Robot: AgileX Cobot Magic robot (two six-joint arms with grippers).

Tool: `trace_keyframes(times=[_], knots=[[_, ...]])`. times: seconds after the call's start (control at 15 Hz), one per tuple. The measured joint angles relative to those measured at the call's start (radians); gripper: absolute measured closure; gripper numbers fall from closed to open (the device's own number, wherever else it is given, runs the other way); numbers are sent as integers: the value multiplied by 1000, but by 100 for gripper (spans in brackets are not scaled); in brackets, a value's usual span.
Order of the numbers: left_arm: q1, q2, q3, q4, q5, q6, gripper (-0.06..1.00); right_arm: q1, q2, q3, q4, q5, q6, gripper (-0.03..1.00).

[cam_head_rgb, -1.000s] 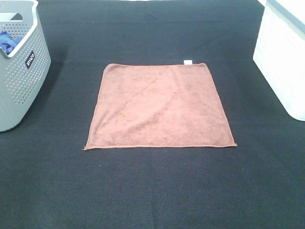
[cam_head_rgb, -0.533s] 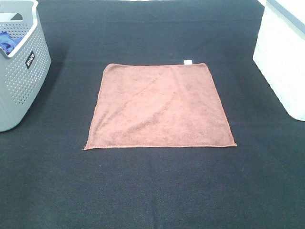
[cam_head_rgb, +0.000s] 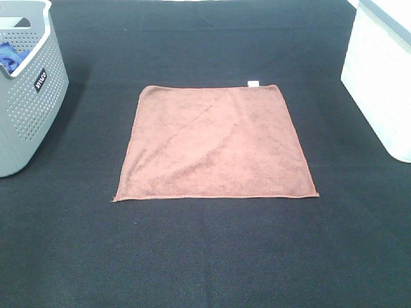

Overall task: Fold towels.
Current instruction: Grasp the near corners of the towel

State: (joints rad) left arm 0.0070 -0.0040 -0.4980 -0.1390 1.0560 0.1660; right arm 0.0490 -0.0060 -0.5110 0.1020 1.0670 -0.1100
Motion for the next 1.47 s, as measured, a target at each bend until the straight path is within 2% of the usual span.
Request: trace_keyframes(times=[1.07,1.13,1.27,1.47], knots=[[0,0,-3,0,-3,-9,26,0,0,0,0,-3,0,21],[0,0,-9,-4,-40,-28,26,0,10,-3,0,-19,2,21],[0,47,-3,-50,-245,-74,26,0,99,-15,0,-88,4,21],[0,213,27,-102,-438,-84,26,0,297,-16,0,-173,36,21]])
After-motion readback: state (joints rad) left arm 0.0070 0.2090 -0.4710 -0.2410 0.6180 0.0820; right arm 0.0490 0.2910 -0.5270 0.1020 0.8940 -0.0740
